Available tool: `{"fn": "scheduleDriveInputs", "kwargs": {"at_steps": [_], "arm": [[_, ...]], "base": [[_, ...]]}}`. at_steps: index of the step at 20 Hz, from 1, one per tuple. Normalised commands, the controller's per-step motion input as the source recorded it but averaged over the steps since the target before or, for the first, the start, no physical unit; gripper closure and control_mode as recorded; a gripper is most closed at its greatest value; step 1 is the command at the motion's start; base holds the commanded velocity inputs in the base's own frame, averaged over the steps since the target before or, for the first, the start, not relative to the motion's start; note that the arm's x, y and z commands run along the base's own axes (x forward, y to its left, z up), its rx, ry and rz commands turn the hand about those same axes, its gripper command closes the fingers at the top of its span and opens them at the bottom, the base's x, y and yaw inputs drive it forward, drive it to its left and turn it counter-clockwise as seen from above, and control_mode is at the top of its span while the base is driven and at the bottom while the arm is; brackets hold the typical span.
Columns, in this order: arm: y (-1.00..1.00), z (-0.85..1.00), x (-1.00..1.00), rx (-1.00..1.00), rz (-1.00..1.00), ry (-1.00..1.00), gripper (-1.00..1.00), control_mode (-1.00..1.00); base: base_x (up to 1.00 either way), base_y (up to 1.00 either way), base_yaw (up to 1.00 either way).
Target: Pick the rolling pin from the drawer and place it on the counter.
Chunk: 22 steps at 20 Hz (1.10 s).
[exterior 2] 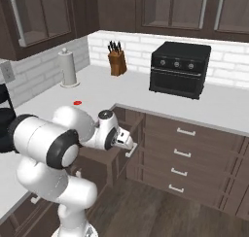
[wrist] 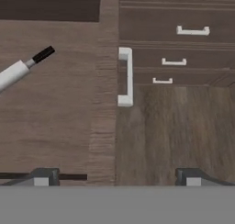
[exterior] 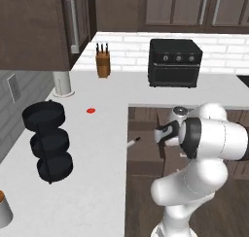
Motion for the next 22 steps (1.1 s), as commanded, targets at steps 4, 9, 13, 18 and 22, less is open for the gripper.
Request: {"fn": "scheduleDriveInputs", "kwargs": {"at_steps": [4, 9, 13, 18, 22], "arm": [[0.00, -0.24, 0.74, 0.00, 0.00, 0.00, -1.00, -1.00], [0.00, -0.36, 0.66, 0.00, 0.00, 0.00, -1.00, -1.00], [-0.05, -0.64, 0.53, 0.00, 0.00, 0.00, -1.00, -1.00], [-0.59, -0.70, 0.13, 0.01, 0.00, 0.02, -1.00, -1.00], [-1.00, -0.92, -0.10, 0.00, 0.00, 0.00, -1.00, -1.00]], "base": [[0.00, 0.00, 0.00], [0.00, 0.00, 0.00], [0.00, 0.00, 0.00], [0.00, 0.00, 0.00], [0.00, 0.00, 0.00]]}}
